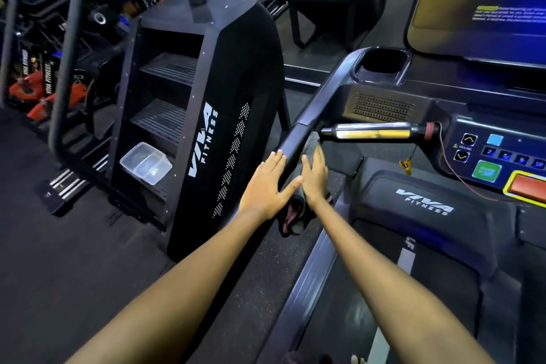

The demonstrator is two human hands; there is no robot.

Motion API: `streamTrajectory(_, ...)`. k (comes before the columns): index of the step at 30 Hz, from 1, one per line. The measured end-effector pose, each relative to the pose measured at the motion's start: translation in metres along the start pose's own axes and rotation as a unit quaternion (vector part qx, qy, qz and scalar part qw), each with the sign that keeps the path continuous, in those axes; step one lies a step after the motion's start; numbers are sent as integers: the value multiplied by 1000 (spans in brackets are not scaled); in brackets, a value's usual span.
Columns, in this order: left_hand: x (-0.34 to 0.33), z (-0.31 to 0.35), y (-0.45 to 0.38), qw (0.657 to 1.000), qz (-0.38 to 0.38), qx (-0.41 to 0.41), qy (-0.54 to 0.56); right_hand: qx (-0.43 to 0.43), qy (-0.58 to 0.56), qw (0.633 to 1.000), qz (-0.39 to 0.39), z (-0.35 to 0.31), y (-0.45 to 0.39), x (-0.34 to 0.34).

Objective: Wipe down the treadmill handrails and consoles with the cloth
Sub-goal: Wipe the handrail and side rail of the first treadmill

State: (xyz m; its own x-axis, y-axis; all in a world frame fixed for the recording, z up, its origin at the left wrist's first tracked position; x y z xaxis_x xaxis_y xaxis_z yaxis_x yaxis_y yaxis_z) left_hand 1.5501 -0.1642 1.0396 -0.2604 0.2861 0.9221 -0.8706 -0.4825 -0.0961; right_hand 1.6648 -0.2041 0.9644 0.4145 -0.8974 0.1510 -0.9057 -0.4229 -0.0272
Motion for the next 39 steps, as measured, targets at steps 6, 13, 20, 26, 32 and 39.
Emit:
streamTrajectory(6,-1,-2,0,1000,-3,2,1,55,5,998,-5,7,38,-9)
streamTrajectory(13,-1,-1,0,1000,-4,2,2,0,-7,1000,-8,-6,1,1)
streamTrajectory(20,-2,-3,-2,1000,-11,3,10,96,24,995,-10,-5,29,-2)
streamTrajectory(26,-1,-2,-1,1000,3,-6,5,19,-7,1000,-12,-6,-8,3)
streamTrajectory(32,-4,-4,-2,1000,-8,0,-5,33,-38,998,-22,15,31,-10)
streamTrajectory(39,-3,-3,-1,1000,-5,-3,-12,-28,-57,998,-19,12,-5,-2)
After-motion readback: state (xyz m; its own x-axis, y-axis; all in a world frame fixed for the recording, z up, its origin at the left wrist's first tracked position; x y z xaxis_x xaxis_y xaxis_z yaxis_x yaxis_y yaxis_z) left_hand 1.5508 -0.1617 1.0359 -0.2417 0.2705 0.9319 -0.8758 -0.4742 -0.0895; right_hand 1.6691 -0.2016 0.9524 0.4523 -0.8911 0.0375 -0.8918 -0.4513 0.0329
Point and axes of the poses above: each hand's wrist, its own y-axis away from the middle knuckle, its own x-axis out of the back of the hand, z = x × y, the point moved 1 cm from there along -y, towards the middle knuckle, and after that the axes turned 5 degrees about -y, right-handed, at the moved point
